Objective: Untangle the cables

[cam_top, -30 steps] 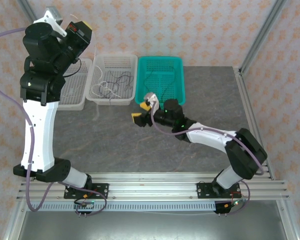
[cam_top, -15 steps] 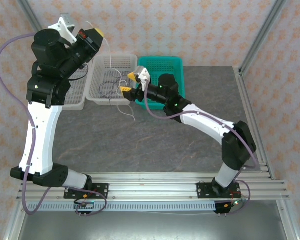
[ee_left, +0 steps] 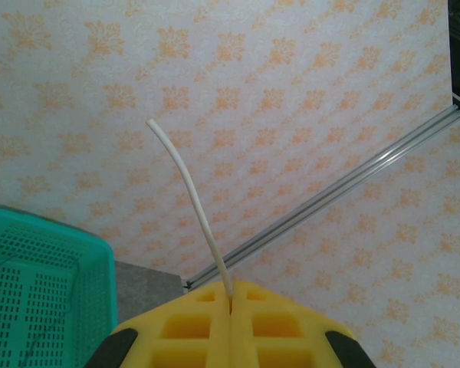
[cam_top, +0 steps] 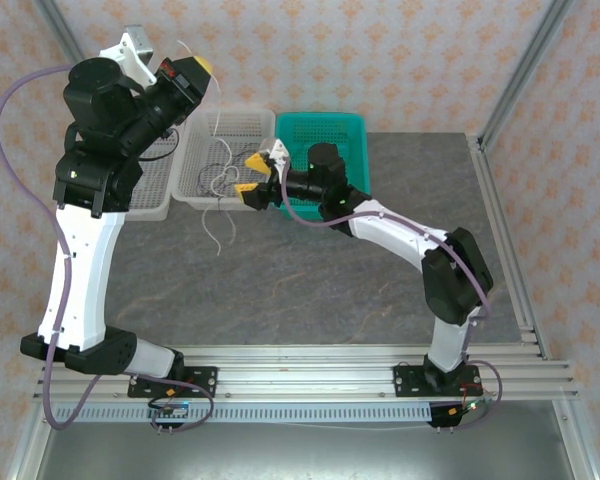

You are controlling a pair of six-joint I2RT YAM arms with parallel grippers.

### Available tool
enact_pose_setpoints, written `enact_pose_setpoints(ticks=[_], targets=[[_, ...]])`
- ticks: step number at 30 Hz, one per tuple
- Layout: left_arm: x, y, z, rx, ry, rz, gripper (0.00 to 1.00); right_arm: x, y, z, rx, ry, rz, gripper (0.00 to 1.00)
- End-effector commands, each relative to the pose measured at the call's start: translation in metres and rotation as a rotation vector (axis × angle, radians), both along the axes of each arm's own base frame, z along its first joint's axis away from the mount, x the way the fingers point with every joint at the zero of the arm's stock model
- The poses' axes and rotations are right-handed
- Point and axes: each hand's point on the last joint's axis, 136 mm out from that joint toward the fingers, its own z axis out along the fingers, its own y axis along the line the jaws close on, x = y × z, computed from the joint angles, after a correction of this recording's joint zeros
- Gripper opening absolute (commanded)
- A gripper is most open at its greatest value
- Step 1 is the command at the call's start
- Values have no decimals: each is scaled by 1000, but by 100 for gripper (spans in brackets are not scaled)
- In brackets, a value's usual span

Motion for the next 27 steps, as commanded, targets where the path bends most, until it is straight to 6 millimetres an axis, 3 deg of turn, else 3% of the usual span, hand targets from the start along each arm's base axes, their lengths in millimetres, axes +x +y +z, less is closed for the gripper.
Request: enact_pose_setpoints(ticks=[1,3,7,10,15,17,21,27], targets=[[-6,-4,17,6,-62,-25,0,-16,8,41,89,-64,79,71],[-5,-5,18,3,-65,-26,0,-15,10,39,88,-61,85,59],[-4,-5,17,3,-63,-21,0,-15,13,32,75,-65,99,21],[-6,-1,21,4,-74,0,0,-12,12,9,-1,-60,81,8],[-12,10,43,-32,-132,50,0,-6,4,-73,-176,1,22,8],[-15,13,57,-78,-162,59,0,-12,0,-106,-226,58,31,8],[-19,19,83,-135,-214,79,0,-44,-11,-167,-305,195,99,10],[-26,28,106,-141,-268,112,0,-95,-30,-233,-387,343,185,14]])
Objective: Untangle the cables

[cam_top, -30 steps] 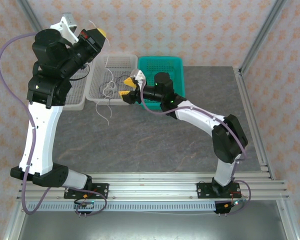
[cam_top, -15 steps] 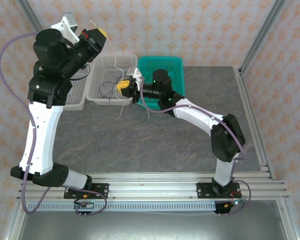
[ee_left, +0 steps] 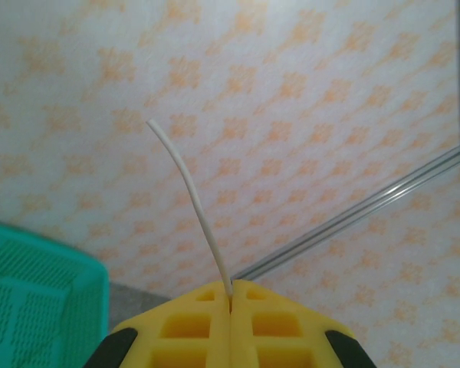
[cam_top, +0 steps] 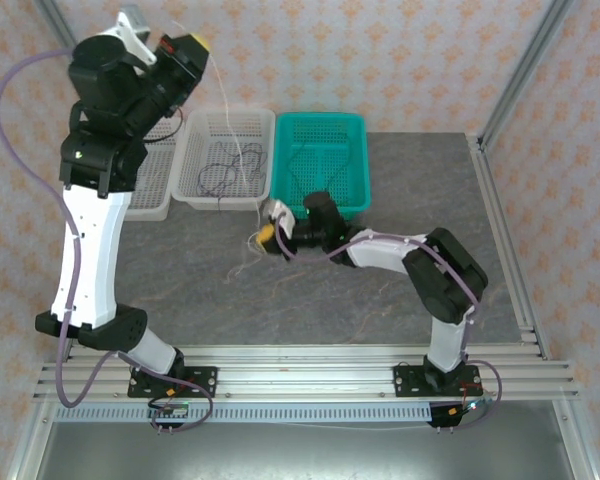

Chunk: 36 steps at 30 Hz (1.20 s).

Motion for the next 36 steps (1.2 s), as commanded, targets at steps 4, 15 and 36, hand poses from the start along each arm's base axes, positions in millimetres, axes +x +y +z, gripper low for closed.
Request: enact_pose_setpoints(ticks=[4,15,36], targets=[[-45,27,83,-70,-253,78,0,-43,-18,-51,-62,151,53,11],[-20,119,63,279,-206,522,0,-44,-45,-4,-36,69,-87,52],[165,287,-141,362,265,669,0,-45,-124,93,62,-109,-455,77]])
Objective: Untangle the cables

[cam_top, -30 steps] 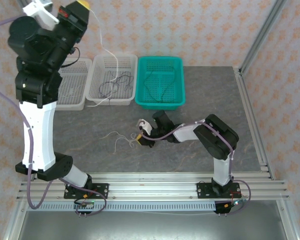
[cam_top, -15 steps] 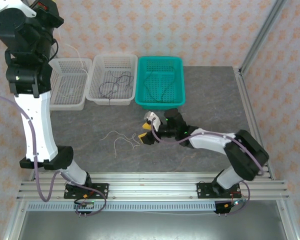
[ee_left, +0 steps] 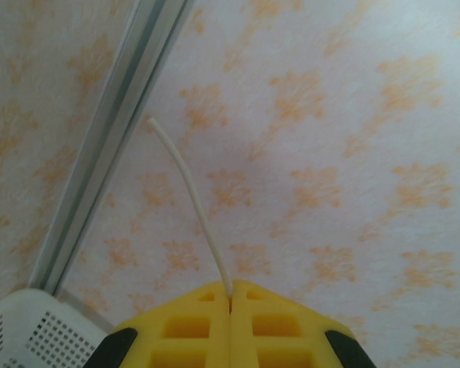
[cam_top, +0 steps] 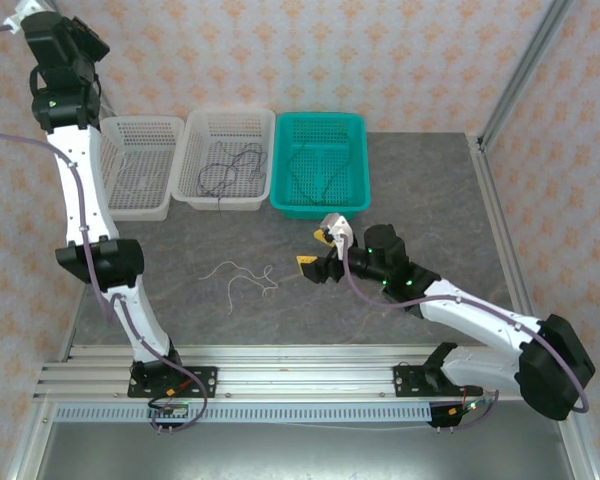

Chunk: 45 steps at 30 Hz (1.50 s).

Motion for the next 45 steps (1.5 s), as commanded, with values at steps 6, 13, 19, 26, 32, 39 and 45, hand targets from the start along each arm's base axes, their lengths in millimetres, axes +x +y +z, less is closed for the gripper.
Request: enact_pose_setpoints(ticks=[6,13,19,26,32,39,45], targets=[[18,0,-110,-144,275,-28,51,8,-13,10,-2,-9,-89,77],[-34,-52,-53,-166,197,-150,64,7,-22,16,-5,-45,-118,79],[-115,-165,-66,2,311,-419,63,7,-21,10,-19,-44,-115,80],[-217,-287,-201,-126,493,-644,63,11,-25,4,-32,-25,-146,81],[-273,-346,-311,-142,719,-709,63,7,-31,-1,-43,5,-159,81],[-295,-367,-406,77,1029,-737,63,-2,-44,-1,-29,22,-189,81],[-285,-377,-440,133,1081,-756,63,-6,-57,1,-10,21,-233,81]])
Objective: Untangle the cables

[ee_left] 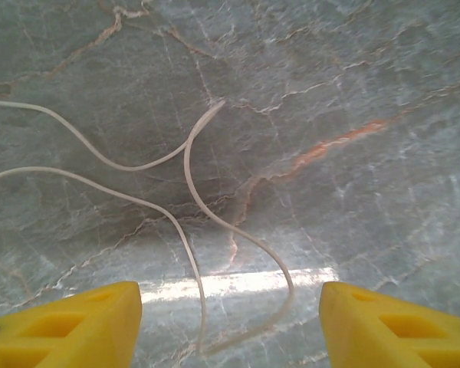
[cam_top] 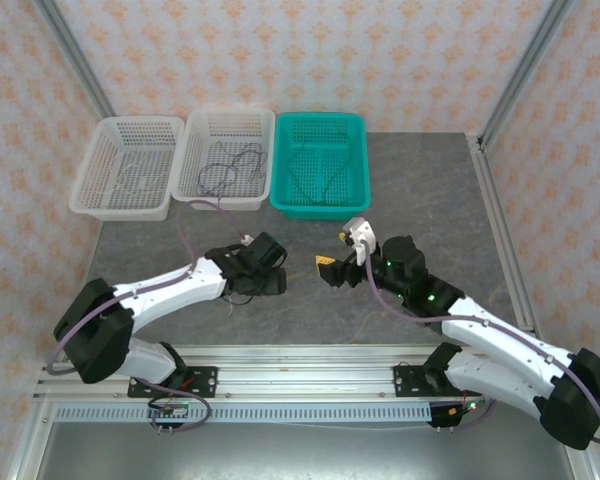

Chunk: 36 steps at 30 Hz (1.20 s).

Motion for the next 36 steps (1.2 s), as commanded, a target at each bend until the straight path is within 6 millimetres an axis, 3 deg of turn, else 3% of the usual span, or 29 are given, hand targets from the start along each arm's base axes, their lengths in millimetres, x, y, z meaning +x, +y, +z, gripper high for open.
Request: enact_pose_setpoints(ticks=[1,5,9,11,12,14,17,23,28,32,36], targets=[[13,-3,-12,46,-30,-27,63,1,-11,-2,10,12,-56,81],[19,-8,-29,71,-7,-39,52,-2,-14,-3,6,17,-56,81],[23,-9,-35,94,9,-41,23,-7,-11,-1,12,28,-27,81],[26,-8,-26,90,-16,-34,2,-18,-2,-1,-2,36,63,80],[27,-7,-19,84,-37,-26,0,-28,4,-4,-29,46,139,79],[33,1,5,59,-91,7,0,-50,14,-16,-112,100,293,78],[45,23,48,18,-171,65,0,-64,19,-29,-205,152,404,77],[74,96,174,20,-407,176,0,-50,32,-18,-167,96,396,80],[104,160,263,82,-549,244,0,-43,42,-17,-163,105,408,80],[138,210,302,109,-624,320,0,-29,44,-5,-162,45,364,81],[177,250,311,120,-680,399,0,6,49,33,-49,-88,214,85]])
